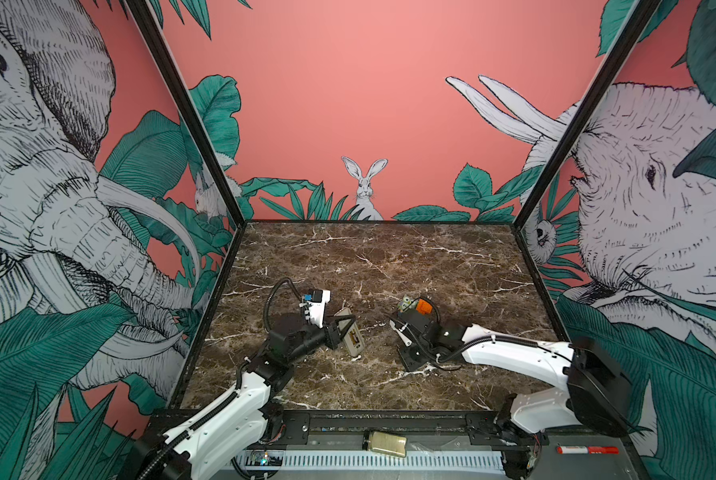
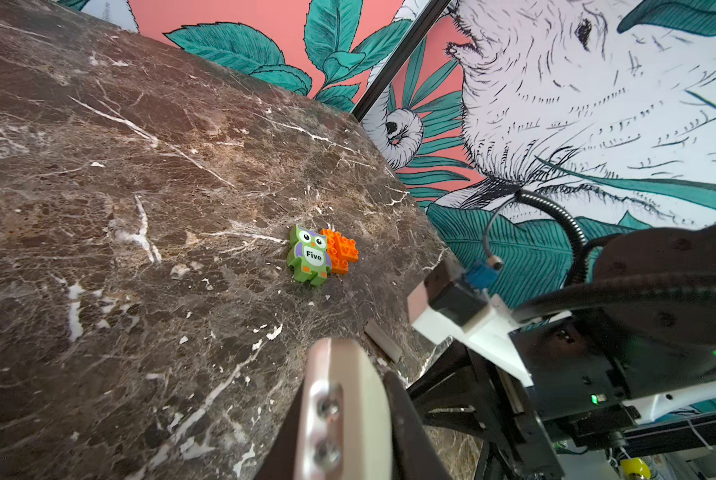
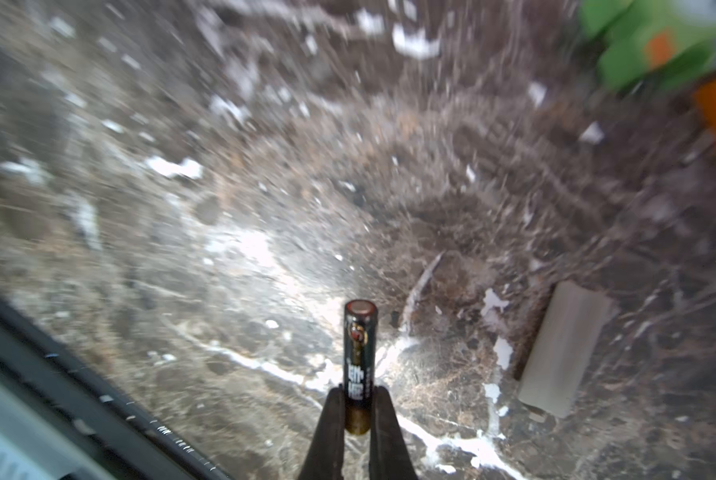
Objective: Load the batteries into the remote control
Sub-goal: 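Lift the AA battery with the right gripper and carry it to the remote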
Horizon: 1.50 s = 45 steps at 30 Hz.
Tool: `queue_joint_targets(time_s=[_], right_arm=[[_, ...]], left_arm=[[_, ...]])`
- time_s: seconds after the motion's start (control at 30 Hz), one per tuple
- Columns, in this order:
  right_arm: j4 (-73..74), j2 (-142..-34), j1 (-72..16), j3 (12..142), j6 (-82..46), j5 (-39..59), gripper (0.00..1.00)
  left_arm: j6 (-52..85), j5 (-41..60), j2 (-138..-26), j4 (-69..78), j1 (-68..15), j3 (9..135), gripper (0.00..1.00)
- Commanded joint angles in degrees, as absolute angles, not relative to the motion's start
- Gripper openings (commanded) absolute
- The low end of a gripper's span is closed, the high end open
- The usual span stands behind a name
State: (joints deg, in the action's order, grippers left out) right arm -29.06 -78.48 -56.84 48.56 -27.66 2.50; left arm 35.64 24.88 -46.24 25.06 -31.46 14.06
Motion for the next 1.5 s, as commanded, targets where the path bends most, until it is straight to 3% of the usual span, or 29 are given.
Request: queue_joint_targets(time_s=[0.0,0.5,1.47], right_arm=[[-27.52,-74.67,-56.57,49.51,-25.81,2.50,0.00],[-31.37,-72.55,-58.32,61.42,-21.66,7.15,0.00],[-44.28,-88.25,-62.91,80.43,-21.37,5.80,0.00]], left_arm=[[38.74,25.36,-46.20,30.42,-31.74,13.50,0.00],[48.59,23.49,-49.84,35.41,-32.18,13.54,0.00],[53.63,21.10,-51.57,40.65,-32.43,10.86,0.00]])
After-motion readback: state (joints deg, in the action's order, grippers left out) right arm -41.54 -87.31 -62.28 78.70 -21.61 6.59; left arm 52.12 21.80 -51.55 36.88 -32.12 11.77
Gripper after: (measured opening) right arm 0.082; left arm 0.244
